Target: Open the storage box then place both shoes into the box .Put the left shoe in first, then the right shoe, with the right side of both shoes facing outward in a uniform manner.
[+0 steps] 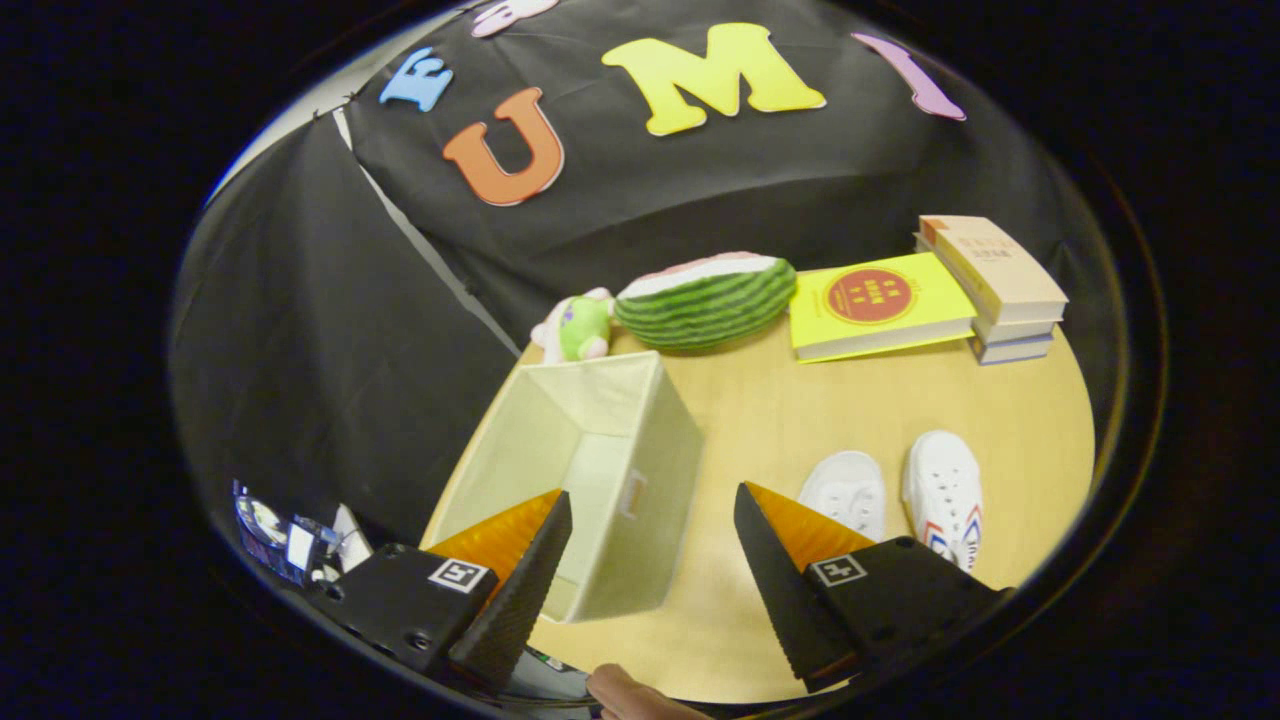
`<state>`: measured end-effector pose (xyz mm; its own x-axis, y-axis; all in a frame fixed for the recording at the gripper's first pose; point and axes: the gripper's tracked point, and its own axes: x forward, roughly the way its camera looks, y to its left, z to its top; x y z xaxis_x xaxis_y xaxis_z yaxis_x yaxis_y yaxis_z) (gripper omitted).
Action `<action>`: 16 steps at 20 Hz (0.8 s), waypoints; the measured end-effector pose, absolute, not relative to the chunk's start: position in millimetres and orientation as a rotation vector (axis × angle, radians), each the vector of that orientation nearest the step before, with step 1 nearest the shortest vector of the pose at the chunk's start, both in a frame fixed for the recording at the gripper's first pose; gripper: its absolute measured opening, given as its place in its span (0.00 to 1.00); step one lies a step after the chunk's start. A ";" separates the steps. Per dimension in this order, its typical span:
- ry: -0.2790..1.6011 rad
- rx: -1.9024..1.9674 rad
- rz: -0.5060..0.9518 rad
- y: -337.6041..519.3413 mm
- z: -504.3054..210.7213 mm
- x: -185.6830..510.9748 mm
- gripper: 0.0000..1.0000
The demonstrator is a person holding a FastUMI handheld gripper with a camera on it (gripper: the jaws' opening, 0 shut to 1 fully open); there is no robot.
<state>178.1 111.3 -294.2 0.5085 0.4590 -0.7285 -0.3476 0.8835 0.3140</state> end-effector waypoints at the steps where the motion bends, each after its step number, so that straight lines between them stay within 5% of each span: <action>1: 0.935 0.094 0.463 98.0 -300.6 177.9 1.00; 10: 1.151 -0.174 0.227 -14.7 -389.5 170.5 0.98; 15: 1.274 -0.243 0.223 -34.6 -437.3 154.8 0.77; 16: 1.304 -0.239 0.220 -35.3 -443.6 151.0 0.65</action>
